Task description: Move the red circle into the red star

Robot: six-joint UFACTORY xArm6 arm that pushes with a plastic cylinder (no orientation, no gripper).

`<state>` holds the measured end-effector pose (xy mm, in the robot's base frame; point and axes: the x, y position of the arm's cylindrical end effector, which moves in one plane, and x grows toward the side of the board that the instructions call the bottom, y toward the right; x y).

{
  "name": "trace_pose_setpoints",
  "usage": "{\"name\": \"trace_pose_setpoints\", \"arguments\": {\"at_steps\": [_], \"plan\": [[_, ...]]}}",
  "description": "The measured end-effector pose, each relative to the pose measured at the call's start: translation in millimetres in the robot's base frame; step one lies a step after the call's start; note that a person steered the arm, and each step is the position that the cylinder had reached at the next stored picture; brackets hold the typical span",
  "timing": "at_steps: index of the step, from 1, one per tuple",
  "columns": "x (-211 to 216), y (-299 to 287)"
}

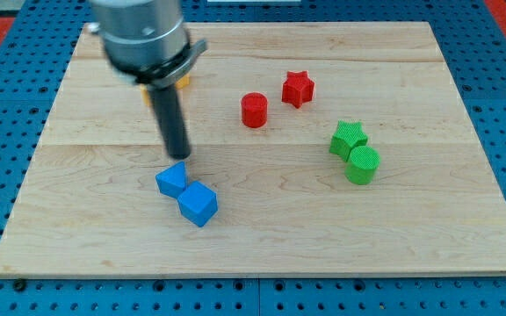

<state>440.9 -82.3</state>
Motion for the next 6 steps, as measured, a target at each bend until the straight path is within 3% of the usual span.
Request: {"name": "trace_pose_setpoints", "arguments": {"at_steps": [2, 6], "plan": [[-58.9, 114.1], [-42.3, 110.6]]}}
